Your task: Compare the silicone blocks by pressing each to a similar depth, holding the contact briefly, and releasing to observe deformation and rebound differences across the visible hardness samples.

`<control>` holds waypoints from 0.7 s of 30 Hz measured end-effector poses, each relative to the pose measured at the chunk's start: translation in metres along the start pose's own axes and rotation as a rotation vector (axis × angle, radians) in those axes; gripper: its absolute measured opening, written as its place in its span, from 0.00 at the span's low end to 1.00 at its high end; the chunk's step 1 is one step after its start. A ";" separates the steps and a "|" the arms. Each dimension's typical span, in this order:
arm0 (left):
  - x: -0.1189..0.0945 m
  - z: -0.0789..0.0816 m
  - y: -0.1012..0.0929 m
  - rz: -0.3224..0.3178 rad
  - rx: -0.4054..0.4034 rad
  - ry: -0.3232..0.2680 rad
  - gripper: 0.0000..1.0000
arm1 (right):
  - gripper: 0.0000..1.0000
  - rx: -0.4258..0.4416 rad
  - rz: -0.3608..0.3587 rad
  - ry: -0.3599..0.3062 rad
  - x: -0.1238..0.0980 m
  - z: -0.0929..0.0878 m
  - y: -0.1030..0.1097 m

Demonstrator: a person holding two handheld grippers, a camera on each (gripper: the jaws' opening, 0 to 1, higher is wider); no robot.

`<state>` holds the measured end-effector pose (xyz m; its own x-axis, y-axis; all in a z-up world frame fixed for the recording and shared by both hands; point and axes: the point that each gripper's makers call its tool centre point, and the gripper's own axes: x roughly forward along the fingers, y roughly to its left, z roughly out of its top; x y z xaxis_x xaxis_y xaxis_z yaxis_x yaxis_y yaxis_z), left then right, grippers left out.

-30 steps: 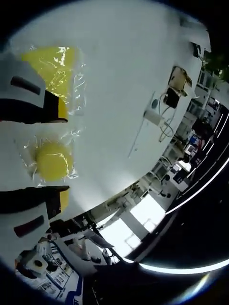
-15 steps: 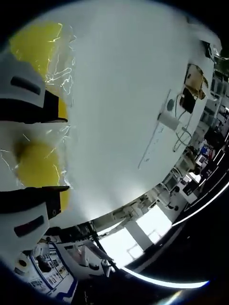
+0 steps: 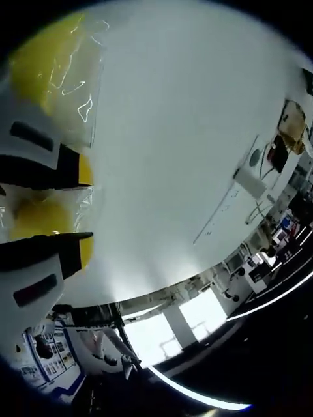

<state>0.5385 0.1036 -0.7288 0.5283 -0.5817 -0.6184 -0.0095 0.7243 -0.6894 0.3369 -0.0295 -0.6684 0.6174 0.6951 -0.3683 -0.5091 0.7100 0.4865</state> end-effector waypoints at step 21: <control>-0.001 -0.005 -0.023 -0.063 0.133 -0.038 0.00 | 0.59 -0.049 0.022 -0.078 -0.005 0.016 0.006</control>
<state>0.5339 0.0856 -0.7148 0.5563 -0.6151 -0.5588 0.1358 0.7307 -0.6691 0.3404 -0.0307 -0.6507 0.6499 0.7008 -0.2940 -0.5503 0.7008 0.4540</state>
